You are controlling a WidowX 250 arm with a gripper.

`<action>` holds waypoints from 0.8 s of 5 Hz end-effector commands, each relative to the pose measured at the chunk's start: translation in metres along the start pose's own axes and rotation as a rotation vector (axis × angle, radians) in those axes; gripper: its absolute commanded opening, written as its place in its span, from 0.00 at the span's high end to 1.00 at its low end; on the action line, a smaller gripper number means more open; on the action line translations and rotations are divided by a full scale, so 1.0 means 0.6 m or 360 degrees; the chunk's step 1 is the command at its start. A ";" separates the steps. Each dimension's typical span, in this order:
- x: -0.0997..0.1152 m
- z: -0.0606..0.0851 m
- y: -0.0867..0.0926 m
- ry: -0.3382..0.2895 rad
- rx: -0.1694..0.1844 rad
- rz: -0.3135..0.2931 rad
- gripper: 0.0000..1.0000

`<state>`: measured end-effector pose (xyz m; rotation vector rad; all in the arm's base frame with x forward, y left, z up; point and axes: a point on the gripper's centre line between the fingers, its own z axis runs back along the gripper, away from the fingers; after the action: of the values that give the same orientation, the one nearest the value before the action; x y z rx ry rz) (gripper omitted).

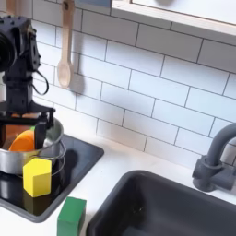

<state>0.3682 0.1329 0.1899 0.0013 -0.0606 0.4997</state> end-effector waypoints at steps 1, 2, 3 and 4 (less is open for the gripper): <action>0.011 0.032 -0.011 -0.0027 -0.0039 0.0018 0.00; 0.003 0.026 -0.011 0.0021 -0.0040 0.0015 0.00; -0.009 0.022 -0.012 0.0050 -0.0034 -0.0001 0.00; -0.022 0.007 -0.017 0.0110 -0.0038 -0.0044 0.00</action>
<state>0.3603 0.1213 0.1859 -0.0413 0.0255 0.4814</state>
